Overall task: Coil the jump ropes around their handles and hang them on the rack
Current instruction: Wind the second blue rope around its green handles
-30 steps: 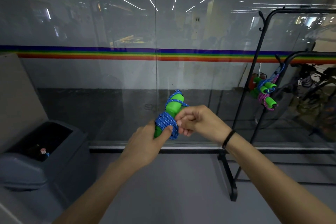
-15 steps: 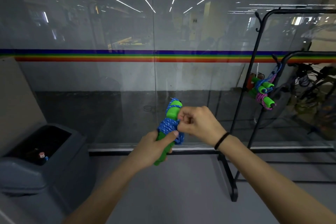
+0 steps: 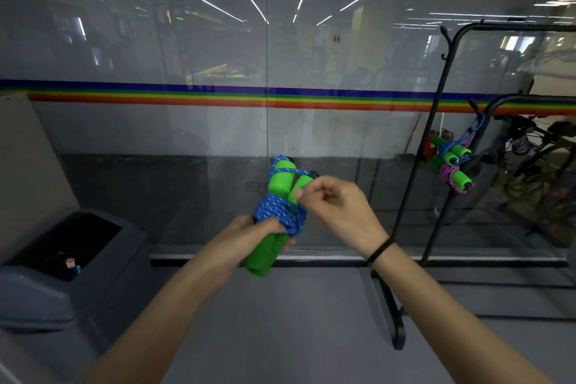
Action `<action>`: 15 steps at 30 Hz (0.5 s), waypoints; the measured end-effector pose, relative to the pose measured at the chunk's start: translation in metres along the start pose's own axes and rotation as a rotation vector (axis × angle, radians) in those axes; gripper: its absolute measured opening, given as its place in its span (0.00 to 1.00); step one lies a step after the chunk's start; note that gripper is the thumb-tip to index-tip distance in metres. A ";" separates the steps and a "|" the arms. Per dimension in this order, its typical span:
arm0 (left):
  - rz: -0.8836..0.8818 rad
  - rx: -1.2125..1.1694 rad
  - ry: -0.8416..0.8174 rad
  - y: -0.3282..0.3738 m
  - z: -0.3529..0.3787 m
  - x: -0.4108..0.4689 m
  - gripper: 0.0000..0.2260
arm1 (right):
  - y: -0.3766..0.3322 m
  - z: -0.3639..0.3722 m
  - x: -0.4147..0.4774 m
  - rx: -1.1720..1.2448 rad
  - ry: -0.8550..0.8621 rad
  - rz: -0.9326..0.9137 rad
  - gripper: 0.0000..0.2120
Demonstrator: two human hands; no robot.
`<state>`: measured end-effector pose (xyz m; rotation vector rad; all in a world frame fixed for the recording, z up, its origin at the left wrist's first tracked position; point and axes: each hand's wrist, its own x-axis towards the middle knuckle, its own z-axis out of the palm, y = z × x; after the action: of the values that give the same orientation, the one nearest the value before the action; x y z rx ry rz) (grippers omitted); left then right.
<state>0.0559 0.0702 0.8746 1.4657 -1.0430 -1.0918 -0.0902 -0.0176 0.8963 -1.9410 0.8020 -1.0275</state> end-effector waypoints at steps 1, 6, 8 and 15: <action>0.001 0.037 -0.010 -0.001 0.000 0.000 0.16 | 0.000 0.002 -0.001 -0.134 0.020 -0.032 0.09; 0.083 0.077 0.159 -0.011 0.006 0.010 0.20 | 0.001 0.014 -0.008 -0.364 0.070 -0.179 0.07; 0.142 0.022 0.219 -0.015 0.007 0.012 0.19 | 0.002 0.019 -0.013 -0.276 0.080 -0.231 0.07; 0.135 -0.279 0.136 -0.044 0.001 0.017 0.18 | 0.011 0.033 -0.029 -0.185 0.121 -0.301 0.06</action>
<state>0.0616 0.0597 0.8293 1.2107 -0.8441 -0.9826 -0.0773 0.0113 0.8643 -2.2222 0.7050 -1.2981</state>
